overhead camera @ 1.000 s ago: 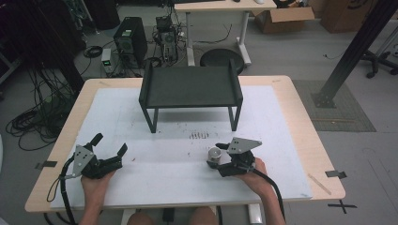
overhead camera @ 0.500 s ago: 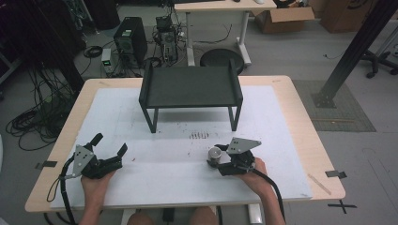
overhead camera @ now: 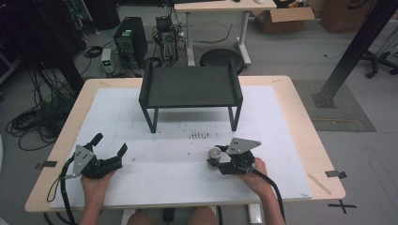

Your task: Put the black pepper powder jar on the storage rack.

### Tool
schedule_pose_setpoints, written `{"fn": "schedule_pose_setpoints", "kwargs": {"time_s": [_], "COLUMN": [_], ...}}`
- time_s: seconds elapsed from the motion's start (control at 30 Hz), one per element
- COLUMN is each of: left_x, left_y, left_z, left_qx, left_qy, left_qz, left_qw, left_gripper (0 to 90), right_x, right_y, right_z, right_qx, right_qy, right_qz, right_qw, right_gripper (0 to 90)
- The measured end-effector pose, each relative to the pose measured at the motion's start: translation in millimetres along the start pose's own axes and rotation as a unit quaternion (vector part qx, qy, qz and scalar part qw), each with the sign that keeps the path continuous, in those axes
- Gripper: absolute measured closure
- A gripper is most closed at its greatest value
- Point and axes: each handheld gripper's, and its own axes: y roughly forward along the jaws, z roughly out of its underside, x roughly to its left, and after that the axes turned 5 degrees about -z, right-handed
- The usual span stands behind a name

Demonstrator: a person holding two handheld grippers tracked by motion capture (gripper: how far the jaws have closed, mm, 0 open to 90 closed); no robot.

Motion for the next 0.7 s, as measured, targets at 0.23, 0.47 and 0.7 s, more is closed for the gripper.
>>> {"fn": "schedule_pose_setpoints", "kwargs": {"time_s": [0.23, 0.47, 0.7], "left_x": [0.1, 0.1, 0.0], "left_y": [0.2, 0.2, 0.3], "left_z": [0.0, -0.1, -0.1], "left_qx": [0.000, 0.000, 0.001], "left_qy": [0.000, 0.000, 0.000], "left_qz": [0.000, 0.000, 0.000], "left_qw": [1.0000, 1.0000, 1.0000], "left_gripper": [1.8, 2.0, 2.1], "right_x": [0.5, 0.3, 1.1], "right_y": [0.2, 0.0, -0.1], "right_z": [1.1, 2.5, 5.3], "right_qx": [-0.001, -0.007, -0.019], "right_qy": [-0.002, 0.000, 0.002], "right_qz": [0.004, 0.004, 0.007], "right_qw": [1.0000, 1.0000, 0.9998], "right_gripper": [47.9, 48.3, 48.8]}}
